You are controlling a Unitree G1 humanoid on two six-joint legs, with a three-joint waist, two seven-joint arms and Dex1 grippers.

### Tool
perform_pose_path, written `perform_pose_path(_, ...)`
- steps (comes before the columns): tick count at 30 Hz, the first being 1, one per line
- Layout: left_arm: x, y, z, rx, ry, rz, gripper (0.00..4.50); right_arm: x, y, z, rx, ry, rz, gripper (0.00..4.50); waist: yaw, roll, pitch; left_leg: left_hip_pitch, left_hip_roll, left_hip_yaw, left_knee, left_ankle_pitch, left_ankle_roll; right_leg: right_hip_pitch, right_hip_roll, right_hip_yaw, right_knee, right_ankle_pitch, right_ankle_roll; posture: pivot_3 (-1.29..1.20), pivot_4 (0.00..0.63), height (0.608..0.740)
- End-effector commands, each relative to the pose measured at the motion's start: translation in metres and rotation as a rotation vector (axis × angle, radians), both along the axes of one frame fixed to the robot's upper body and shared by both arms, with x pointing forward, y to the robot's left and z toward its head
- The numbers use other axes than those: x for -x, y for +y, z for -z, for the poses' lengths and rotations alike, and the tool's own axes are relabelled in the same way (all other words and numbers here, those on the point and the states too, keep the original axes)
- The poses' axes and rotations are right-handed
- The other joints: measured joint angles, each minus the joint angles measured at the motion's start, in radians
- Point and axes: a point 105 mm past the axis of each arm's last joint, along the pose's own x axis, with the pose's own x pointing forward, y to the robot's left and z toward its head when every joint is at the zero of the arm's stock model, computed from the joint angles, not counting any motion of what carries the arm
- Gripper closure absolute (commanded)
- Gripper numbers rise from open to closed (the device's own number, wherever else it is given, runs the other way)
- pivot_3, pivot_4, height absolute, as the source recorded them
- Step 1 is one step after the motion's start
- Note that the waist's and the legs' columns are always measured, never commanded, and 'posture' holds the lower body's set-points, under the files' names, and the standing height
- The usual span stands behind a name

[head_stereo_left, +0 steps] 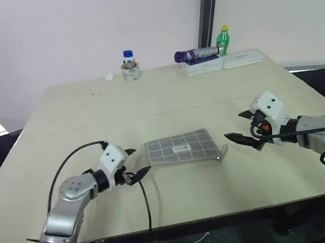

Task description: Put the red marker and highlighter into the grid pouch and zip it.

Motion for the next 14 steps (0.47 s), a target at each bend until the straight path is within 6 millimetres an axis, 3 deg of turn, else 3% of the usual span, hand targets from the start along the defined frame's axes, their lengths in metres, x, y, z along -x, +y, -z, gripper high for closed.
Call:
perform_pose_path(1,0.003,0.019,-0.016,0.048,-0.034,-0.083,0.4,-0.001,-0.013,-0.015,-0.033,-0.076,0.018,0.0,0.004,0.0,0.0,0.0,0.0,0.0,0.0,0.0,0.0,0.0,0.0,0.0,0.0,0.0,0.0,0.0,0.15,0.74)
perform_pose_path(6,0.005,0.064,-0.006,0.108,-0.001,-0.286,0.4,0.005,-0.024,0.001,-0.123,-0.067,0.001,0.0,0.002,0.0,0.0,0.0,-0.001,0.0,0.0,0.0,0.001,0.0,-0.001,0.0,-0.001,0.0,0.0,0.0,0.15,0.74)
perform_pose_path(14,0.026,0.086,0.002,0.116,0.0,-0.361,0.4,0.02,-0.028,0.021,-0.206,0.013,-0.055,0.0,0.002,0.0,0.0,0.0,0.0,0.001,0.0,0.0,0.001,0.0,-0.002,0.0,-0.001,0.0,0.0,0.0,0.15,0.74)
